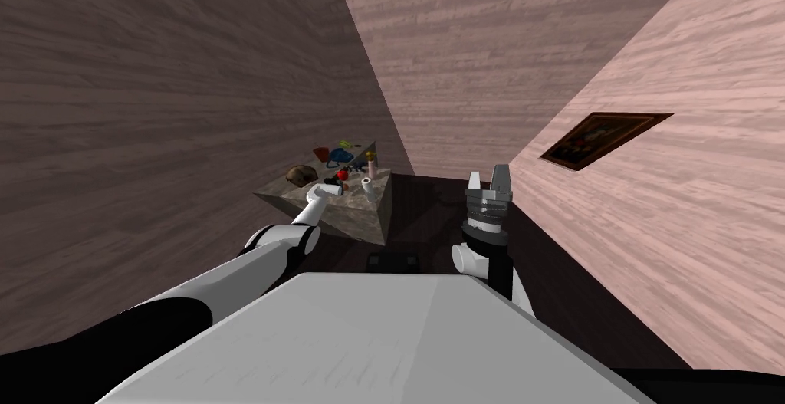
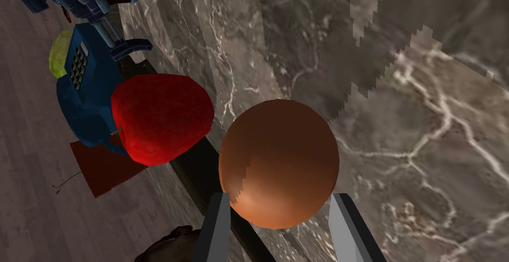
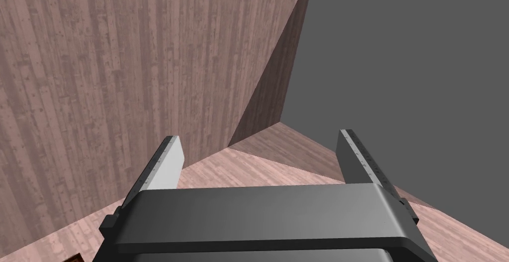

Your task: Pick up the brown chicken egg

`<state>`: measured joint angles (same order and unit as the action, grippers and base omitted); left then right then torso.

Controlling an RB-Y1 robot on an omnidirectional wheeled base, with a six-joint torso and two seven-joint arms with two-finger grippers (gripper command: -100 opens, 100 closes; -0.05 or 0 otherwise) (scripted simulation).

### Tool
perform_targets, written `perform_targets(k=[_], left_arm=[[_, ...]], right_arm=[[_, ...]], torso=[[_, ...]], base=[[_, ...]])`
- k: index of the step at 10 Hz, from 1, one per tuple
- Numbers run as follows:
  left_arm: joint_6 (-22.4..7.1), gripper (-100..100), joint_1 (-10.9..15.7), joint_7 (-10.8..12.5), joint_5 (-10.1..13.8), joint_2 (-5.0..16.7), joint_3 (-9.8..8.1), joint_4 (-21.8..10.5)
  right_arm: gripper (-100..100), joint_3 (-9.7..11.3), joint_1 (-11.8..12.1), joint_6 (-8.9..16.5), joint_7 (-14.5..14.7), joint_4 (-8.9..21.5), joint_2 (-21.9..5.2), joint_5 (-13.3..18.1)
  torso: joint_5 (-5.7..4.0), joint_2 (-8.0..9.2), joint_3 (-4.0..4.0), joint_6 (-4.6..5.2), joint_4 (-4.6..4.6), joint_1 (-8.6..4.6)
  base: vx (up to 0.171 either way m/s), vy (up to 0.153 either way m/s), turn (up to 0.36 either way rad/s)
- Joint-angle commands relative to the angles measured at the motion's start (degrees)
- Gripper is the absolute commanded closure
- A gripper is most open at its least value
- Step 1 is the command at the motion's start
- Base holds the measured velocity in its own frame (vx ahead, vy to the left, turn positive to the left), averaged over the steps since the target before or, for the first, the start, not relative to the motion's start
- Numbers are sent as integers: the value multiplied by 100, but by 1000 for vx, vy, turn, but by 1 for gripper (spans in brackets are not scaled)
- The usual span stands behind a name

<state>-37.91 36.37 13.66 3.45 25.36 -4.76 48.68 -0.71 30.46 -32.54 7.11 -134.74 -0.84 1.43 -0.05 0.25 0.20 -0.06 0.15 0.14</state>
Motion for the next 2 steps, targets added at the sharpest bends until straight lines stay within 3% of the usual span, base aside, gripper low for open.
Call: perform_targets(k=[1,2], left_arm=[[0,100,0,0,0,0,0,0],[-21,0,-7,27,-22,-5,-6,17]], right_arm=[[0,0,0,0,0,0,0,0],[0,0,1,0,0,0,0,0]], torso=[[0,0,0,0,0,0],[-1,-7,-3,-2,0,-7]], base=[[-25,23,-19],[0,0,0]])
